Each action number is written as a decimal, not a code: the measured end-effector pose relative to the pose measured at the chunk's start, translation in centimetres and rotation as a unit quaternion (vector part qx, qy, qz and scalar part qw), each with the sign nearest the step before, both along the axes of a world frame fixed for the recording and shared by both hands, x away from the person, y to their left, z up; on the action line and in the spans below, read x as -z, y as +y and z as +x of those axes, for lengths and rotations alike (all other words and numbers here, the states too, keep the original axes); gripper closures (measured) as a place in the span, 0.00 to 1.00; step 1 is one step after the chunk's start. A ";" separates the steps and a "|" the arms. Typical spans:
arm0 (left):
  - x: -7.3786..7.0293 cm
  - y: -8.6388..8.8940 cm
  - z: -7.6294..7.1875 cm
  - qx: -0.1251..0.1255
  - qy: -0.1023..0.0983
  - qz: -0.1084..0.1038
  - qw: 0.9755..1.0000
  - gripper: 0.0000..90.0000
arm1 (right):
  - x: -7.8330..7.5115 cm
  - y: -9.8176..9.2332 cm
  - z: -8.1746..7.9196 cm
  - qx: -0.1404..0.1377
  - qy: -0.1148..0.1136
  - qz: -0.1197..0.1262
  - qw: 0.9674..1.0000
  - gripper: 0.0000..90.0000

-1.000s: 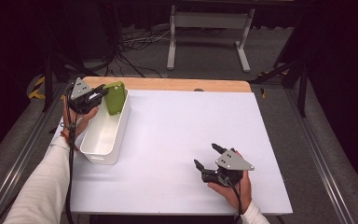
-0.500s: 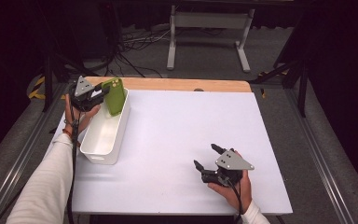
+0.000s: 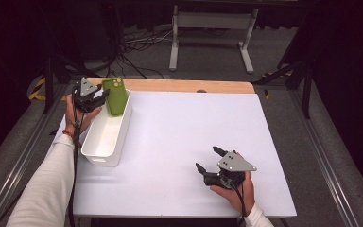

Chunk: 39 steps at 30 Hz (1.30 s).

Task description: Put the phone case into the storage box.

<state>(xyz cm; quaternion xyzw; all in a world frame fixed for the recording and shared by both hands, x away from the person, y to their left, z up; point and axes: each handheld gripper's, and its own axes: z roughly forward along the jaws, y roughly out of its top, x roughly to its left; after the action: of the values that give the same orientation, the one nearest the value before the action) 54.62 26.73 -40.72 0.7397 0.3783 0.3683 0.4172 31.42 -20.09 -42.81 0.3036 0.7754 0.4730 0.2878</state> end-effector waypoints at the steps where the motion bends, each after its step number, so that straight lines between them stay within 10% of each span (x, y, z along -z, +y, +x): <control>1: 0.0 0.0 0.0 0.000 0.000 0.000 1.000 0.65 | 0.0 0.0 0.0 0.000 0.000 0.000 1.000 0.22; 39: -2.4 -0.1 -4.4 0.058 -0.015 -0.044 0.997 0.52 | -0.5 -0.1 -0.3 0.007 -0.028 -0.020 0.999 0.22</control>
<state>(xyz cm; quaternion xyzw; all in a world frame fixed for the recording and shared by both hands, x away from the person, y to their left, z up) 50.19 26.67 -38.36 0.7360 0.3444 0.3374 0.4753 31.10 -20.18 -42.29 0.2901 0.7740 0.4637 0.3190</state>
